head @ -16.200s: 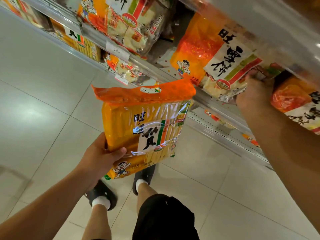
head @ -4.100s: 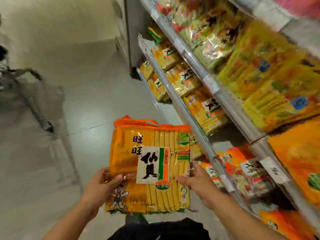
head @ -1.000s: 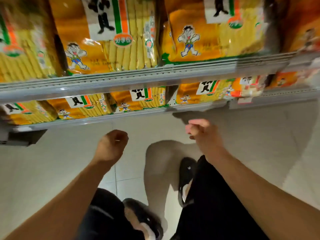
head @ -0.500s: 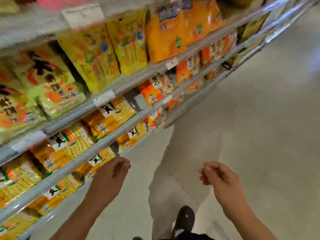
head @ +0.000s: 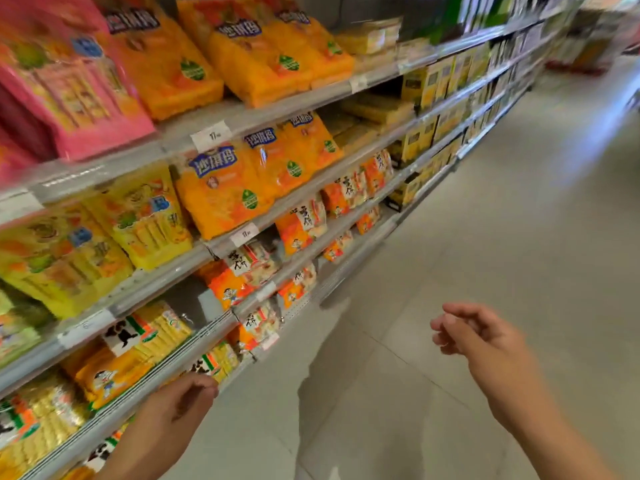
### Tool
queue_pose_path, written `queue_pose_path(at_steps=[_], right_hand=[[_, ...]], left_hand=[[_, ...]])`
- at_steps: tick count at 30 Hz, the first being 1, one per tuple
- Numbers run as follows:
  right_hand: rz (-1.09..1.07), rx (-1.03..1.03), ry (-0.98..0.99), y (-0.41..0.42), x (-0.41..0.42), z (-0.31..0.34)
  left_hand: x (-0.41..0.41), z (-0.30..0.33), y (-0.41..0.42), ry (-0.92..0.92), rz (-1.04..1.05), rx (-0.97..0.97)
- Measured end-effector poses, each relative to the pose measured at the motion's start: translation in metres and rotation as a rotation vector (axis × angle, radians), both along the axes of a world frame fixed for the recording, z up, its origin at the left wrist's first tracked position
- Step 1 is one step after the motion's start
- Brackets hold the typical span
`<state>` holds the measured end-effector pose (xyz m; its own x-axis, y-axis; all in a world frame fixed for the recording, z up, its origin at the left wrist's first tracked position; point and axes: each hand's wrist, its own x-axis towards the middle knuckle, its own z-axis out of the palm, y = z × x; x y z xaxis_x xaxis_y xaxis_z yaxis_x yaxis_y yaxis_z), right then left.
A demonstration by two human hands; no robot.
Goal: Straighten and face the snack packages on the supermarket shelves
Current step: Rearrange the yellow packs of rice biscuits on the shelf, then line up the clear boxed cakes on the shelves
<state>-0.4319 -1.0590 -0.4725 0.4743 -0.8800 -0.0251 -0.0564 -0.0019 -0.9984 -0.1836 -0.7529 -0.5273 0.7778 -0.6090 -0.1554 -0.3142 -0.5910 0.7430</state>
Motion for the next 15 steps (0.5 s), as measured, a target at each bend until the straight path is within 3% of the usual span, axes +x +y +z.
queue_pose_path(at_steps=[9, 15], right_hand=[[0.037, 0.002, 0.015, -0.123, 0.057, -0.012], [0.043, -0.058, -0.016, -0.215, 0.135, 0.021]], left_hand=[[0.07, 0.013, -0.128, -0.032, 0.152, -0.045], [0.129, 0.055, -0.267, -0.093, 0.032, -0.203]])
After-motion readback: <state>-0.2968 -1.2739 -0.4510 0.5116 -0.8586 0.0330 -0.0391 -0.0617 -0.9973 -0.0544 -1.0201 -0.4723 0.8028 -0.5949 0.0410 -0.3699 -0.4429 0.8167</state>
